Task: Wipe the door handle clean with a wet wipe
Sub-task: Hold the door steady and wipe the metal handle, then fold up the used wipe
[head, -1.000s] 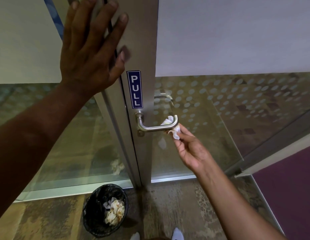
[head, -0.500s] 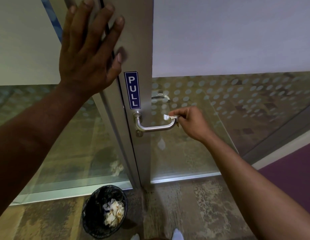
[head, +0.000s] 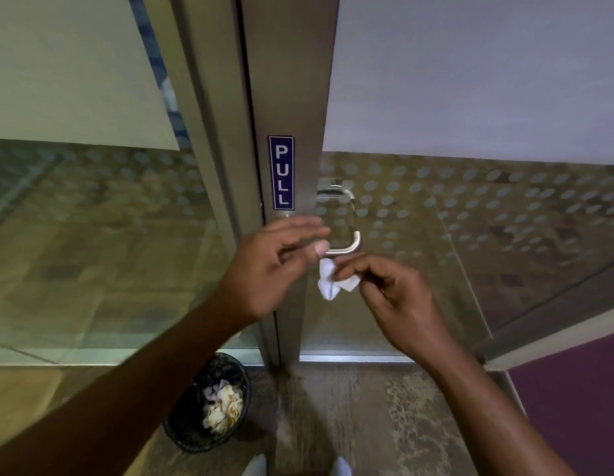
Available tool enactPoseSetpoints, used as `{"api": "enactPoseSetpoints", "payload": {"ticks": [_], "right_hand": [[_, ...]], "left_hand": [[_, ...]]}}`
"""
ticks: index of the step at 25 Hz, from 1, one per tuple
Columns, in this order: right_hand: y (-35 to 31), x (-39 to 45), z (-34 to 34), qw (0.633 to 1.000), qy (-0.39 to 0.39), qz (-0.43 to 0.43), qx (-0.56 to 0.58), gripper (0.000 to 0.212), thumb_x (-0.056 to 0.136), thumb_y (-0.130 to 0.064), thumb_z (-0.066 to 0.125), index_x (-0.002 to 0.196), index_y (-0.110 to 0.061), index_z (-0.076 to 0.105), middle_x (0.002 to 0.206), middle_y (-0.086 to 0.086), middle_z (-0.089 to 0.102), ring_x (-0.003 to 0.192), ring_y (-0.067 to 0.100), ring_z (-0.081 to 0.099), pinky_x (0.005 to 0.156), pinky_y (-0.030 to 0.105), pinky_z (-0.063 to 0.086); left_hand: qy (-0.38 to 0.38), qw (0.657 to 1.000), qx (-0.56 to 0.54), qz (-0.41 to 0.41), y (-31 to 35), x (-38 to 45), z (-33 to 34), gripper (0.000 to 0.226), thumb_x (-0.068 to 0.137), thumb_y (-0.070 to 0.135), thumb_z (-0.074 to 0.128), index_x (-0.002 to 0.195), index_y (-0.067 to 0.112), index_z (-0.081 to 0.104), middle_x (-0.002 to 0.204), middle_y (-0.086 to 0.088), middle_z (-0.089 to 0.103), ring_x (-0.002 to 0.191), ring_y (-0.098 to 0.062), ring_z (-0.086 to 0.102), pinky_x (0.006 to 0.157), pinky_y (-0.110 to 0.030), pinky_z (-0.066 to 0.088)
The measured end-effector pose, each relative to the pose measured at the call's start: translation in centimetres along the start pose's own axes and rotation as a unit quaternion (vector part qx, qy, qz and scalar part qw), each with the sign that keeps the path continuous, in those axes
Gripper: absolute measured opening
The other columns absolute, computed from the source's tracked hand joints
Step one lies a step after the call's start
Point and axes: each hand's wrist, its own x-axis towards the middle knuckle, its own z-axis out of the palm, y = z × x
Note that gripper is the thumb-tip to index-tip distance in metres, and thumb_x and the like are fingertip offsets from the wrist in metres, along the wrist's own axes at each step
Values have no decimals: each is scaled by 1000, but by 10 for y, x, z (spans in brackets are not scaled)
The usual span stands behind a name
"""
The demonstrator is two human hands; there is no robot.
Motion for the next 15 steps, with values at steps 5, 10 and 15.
{"api": "enactPoseSetpoints", "payload": {"ticks": [5, 10, 15], "right_hand": [[-5, -23, 13, 995, 38, -37, 79, 39, 89, 11, 62, 104, -24, 67, 106, -10, 65, 102, 21, 69, 80, 34, 58], [-8, -31, 24, 984, 147, 57, 81, 31, 89, -5, 76, 97, -35, 76, 98, -12, 74, 93, 11, 75, 71, 24, 62], [-11, -45, 45, 991, 78, 17, 106, 24, 92, -7, 72, 106, -24, 83, 100, -9, 72, 95, 14, 75, 79, 29, 61]], "left_hand": [[24, 920, -343, -190, 0, -45, 44, 33, 78, 9, 89, 106, 22, 81, 99, 3, 87, 93, -9, 83, 77, -19, 65], [177, 943, -181, -215, 7, -69, 58, 19, 77, 18, 93, 88, 26, 80, 81, 1, 83, 72, -10, 78, 67, -17, 61], [310, 890, -195, -271, 8, -83, 81, 15, 87, -6, 89, 88, -2, 74, 75, -1, 78, 70, -9, 74, 66, -18, 59]]}}
